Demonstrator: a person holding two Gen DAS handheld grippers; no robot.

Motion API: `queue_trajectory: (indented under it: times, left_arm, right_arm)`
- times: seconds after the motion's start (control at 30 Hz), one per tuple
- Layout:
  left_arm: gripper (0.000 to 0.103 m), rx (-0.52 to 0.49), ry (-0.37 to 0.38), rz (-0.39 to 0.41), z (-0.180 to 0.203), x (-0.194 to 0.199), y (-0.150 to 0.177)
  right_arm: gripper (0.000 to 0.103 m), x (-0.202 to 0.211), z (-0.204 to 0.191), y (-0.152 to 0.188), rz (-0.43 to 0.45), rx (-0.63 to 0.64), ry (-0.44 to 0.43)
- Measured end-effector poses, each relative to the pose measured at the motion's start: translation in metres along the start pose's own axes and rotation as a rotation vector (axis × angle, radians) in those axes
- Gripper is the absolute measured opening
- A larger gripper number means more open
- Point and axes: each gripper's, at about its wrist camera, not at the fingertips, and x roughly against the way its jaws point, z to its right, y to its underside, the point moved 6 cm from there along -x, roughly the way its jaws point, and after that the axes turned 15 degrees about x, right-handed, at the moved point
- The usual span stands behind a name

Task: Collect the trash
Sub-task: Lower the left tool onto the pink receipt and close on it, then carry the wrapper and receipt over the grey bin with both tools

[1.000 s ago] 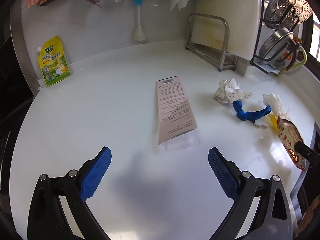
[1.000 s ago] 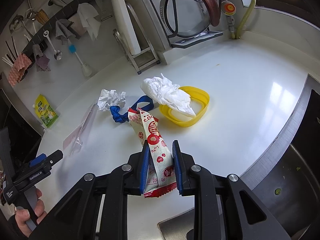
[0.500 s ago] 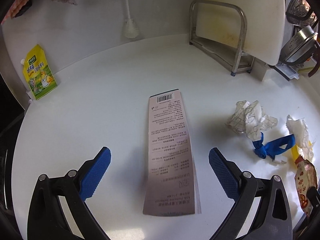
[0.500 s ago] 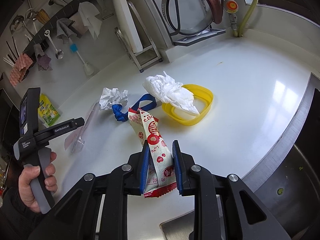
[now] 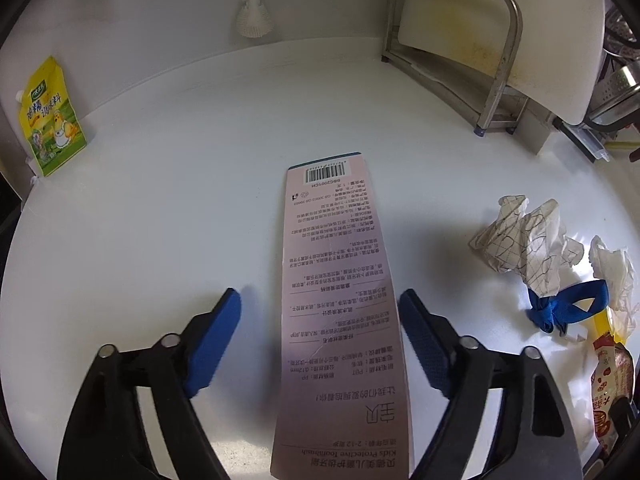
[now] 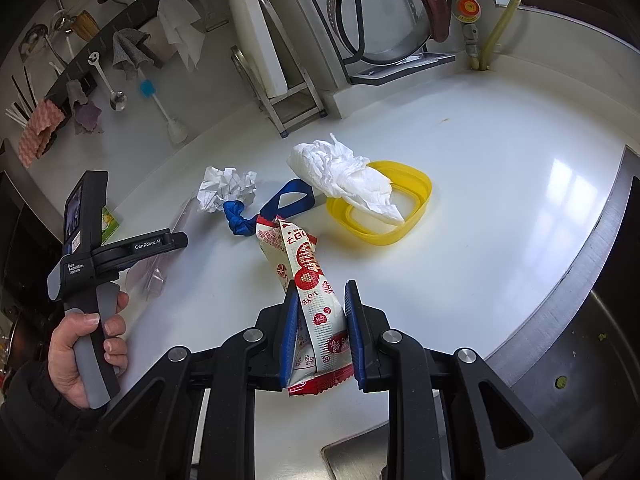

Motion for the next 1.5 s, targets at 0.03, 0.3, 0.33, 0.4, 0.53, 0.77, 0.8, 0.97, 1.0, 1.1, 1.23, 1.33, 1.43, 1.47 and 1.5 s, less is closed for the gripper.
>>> queue_trajectory:
  times: [0.03,0.3,0.33,0.4,0.53,0.77,0.8,0.97,1.0,1.1,1.23,1.33,1.43,1.47,1.5]
  left_arm:
    - [0.06,-0.008,0.009,0.0,0.002,0.002,0.0]
    - [0.048,0.007,0.074,-0.027,-0.003,0.017,0.013]
    - [0.048,0.009,0.081,-0.027,-0.004,0.021,0.017]
    - [0.048,0.002,0.08,-0.013,-0.006,0.03,0.024]
    - [0.048,-0.04,0.096,0.025,-0.006,0.053,0.042]
    - [0.048,-0.092,0.126,0.079,-0.014,0.101,0.073]
    - [0.048,-0.094,0.131,0.084,-0.017,0.107,0.077]
    - [0.048,-0.113,0.135,0.13,-0.034,0.143,0.094]
    - [0.048,-0.118,0.134,0.141,-0.038,0.15,0.098]
    - [0.048,-0.137,0.13,0.175,-0.048,0.169,0.111]
    - [0.048,-0.145,0.14,0.194,-0.061,0.189,0.131]
    - [0.048,-0.149,0.155,0.2,-0.07,0.2,0.149]
    - [0.048,-0.154,0.168,0.197,-0.08,0.21,0.168]
    - [0.048,-0.155,0.171,0.193,-0.083,0.213,0.174]
    - [0.048,-0.158,0.175,0.188,-0.087,0.215,0.18]
  right_arm:
    - [0.022,0.0,0.0,0.0,0.0,0.0,0.0]
    - [0.022,-0.001,-0.002,0.0,0.001,0.01,0.0]
    - [0.022,0.0,-0.003,0.0,0.004,0.011,0.0]
    - [0.022,0.0,-0.004,0.0,0.006,0.018,0.002]
    - [0.022,0.002,-0.01,-0.001,0.012,0.034,0.004]
    - [0.022,0.02,-0.027,0.004,0.053,0.055,-0.013]
    - [0.022,0.023,-0.032,0.006,0.06,0.064,-0.014]
    - [0.022,0.043,-0.049,0.019,0.084,0.09,-0.011]
    - [0.022,0.049,-0.051,0.024,0.089,0.092,-0.003]
    - [0.022,0.065,-0.06,0.044,0.096,0.084,0.0]
    - [0.022,0.087,-0.076,0.075,0.096,0.055,-0.004]
    - [0.022,0.107,-0.094,0.095,0.113,0.056,0.008]
    - [0.022,0.122,-0.112,0.116,0.116,0.072,0.031]
    - [0.022,0.126,-0.117,0.124,0.114,0.066,0.033]
    - [0.022,0.129,-0.122,0.13,0.112,0.062,0.034]
